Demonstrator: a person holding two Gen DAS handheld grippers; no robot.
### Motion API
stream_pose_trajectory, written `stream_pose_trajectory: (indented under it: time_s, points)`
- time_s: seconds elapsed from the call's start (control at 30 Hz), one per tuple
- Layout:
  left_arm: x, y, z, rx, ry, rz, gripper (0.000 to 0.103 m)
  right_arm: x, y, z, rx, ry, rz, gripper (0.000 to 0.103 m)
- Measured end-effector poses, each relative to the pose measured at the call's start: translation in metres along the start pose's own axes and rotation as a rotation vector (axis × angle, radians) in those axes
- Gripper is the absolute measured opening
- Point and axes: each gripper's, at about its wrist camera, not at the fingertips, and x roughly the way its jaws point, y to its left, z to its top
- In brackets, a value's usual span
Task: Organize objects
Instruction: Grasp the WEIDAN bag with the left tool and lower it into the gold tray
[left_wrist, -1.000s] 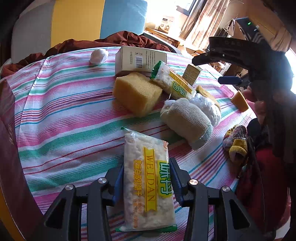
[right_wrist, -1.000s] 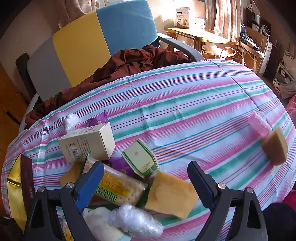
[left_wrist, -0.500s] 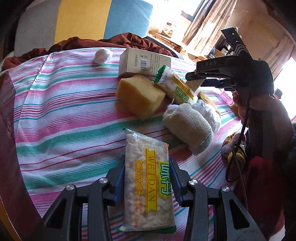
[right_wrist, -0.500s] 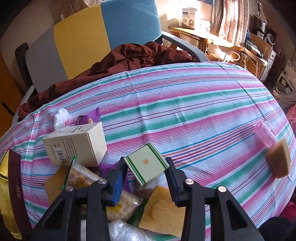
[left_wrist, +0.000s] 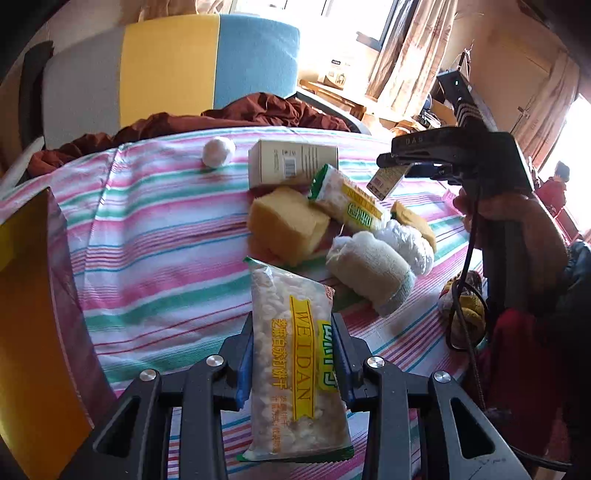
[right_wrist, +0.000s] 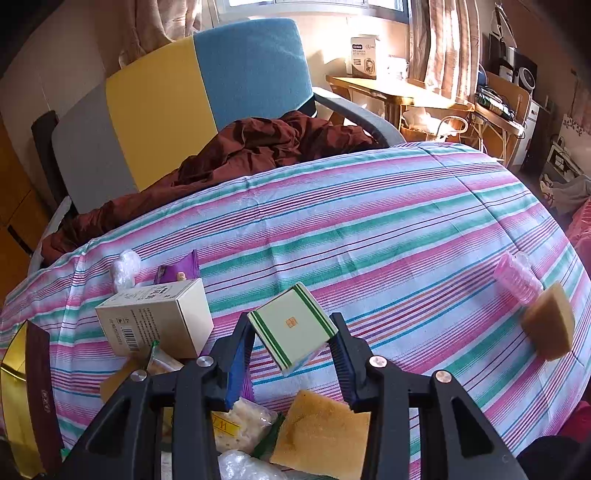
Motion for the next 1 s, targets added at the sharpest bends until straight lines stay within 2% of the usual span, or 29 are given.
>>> stream_pose_trajectory:
  time_s: [0.13,0.23,0.3,0.43,0.47,0.63,0.77,0.87,1.0]
  points:
    - [-0.039,0.018,0.005,-0.025,-0.06,0.031,0.036,-0.005,0.0,0.001,0.004,-0.023,0.01,0.041]
    - [-0.065,0.047,0.004,-0.097,-0.096,0.075,0.037,-0.011,0.002,0.001,-0.004,-0.052,0.001,0.041]
    - [-0.084,0.074,-0.002,-0.151,-0.117,0.132,0.037,-0.017,0.005,0.001,-0.018,-0.085,-0.009,0.041]
    - [-0.115,0.133,-0.02,-0.251,-0.152,0.306,0.037,-0.029,0.009,0.002,-0.029,-0.135,-0.005,0.041]
    - [-0.121,0.149,-0.027,-0.276,-0.15,0.359,0.037,-0.033,0.011,0.002,-0.035,-0.152,-0.003,0.041]
    - [-0.14,0.202,-0.074,-0.383,-0.1,0.519,0.037,-0.049,0.025,0.002,-0.068,-0.186,0.035,0.041]
    - [-0.142,0.221,-0.105,-0.428,-0.067,0.566,0.037,-0.066,0.051,0.001,-0.106,-0.207,0.078,0.041]
    - [-0.143,0.231,-0.117,-0.467,-0.07,0.57,0.037,-0.076,0.075,0.002,-0.143,-0.214,0.113,0.041]
    - [-0.149,0.234,-0.124,-0.483,-0.088,0.579,0.037,-0.085,0.112,-0.004,-0.175,-0.185,0.219,0.041]
